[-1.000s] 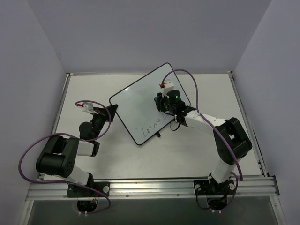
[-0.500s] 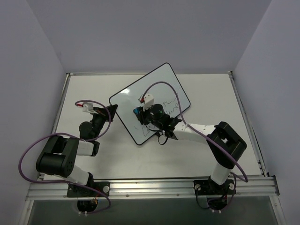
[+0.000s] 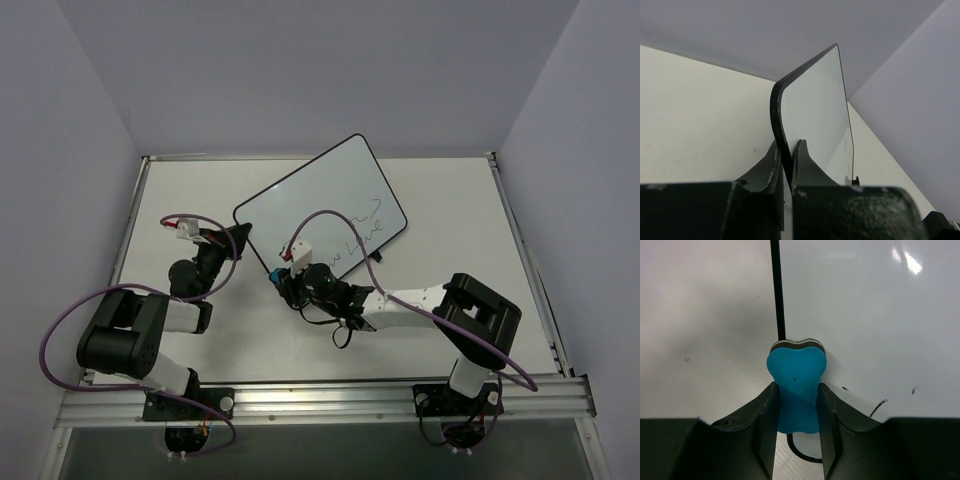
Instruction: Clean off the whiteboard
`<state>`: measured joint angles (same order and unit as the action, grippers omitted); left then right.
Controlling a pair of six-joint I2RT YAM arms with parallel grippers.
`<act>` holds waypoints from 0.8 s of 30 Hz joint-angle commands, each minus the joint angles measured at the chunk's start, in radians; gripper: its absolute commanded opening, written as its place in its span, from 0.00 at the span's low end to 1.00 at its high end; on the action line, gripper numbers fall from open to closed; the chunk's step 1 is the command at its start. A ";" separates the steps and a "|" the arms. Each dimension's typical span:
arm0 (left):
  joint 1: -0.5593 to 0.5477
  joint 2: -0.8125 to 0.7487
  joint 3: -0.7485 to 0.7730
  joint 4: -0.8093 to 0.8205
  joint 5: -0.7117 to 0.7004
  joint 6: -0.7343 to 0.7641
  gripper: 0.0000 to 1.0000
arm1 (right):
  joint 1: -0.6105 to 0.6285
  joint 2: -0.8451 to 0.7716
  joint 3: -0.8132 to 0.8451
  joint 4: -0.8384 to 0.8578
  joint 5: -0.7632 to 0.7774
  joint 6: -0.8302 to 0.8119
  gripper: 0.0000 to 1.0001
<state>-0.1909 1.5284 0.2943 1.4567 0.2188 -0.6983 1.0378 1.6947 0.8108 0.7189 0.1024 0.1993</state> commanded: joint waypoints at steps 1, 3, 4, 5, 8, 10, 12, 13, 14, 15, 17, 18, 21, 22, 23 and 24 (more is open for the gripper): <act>-0.031 0.022 -0.014 -0.071 0.109 0.249 0.02 | -0.033 0.008 -0.045 -0.110 0.077 0.061 0.00; -0.031 0.024 -0.012 -0.071 0.111 0.249 0.02 | -0.071 0.008 -0.050 -0.107 0.072 0.072 0.00; -0.031 0.024 -0.012 -0.071 0.110 0.249 0.02 | -0.084 0.010 -0.051 -0.105 0.072 0.077 0.00; -0.031 0.024 -0.012 -0.071 0.111 0.249 0.02 | -0.097 0.010 -0.055 -0.102 0.063 0.081 0.00; -0.031 0.024 -0.012 -0.068 0.109 0.249 0.02 | -0.145 0.013 -0.055 -0.104 0.060 0.083 0.00; -0.031 0.024 -0.012 -0.068 0.111 0.249 0.02 | -0.177 0.005 -0.055 -0.113 0.066 0.080 0.00; -0.031 0.024 -0.012 -0.070 0.111 0.249 0.02 | -0.194 -0.003 -0.052 -0.140 0.094 0.074 0.00; -0.031 0.026 -0.012 -0.068 0.111 0.249 0.02 | -0.208 -0.004 -0.041 -0.153 0.106 0.063 0.00; -0.033 0.027 -0.011 -0.067 0.111 0.249 0.02 | -0.212 -0.004 -0.033 -0.165 0.123 0.057 0.00; -0.033 0.027 -0.011 -0.065 0.111 0.247 0.02 | -0.220 -0.001 -0.024 -0.194 0.153 0.051 0.00; -0.033 0.027 -0.011 -0.064 0.111 0.249 0.02 | -0.248 0.005 -0.004 -0.217 0.172 0.034 0.00; -0.033 0.026 -0.011 -0.064 0.113 0.249 0.02 | -0.265 0.013 -0.001 -0.226 0.171 0.034 0.00; -0.033 0.022 -0.012 -0.064 0.111 0.249 0.02 | -0.344 0.013 -0.010 -0.214 0.131 0.040 0.00; -0.033 0.022 -0.012 -0.064 0.111 0.249 0.02 | -0.367 0.013 -0.010 -0.213 0.085 0.043 0.00; -0.033 0.024 -0.012 -0.064 0.113 0.249 0.02 | -0.413 0.016 -0.004 -0.213 0.062 0.048 0.00; -0.032 0.024 -0.012 -0.064 0.113 0.249 0.02 | -0.432 0.020 -0.002 -0.207 0.040 0.046 0.00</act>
<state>-0.1909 1.5291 0.2989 1.4479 0.2142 -0.6964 0.7322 1.6508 0.8131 0.6441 0.0811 0.2806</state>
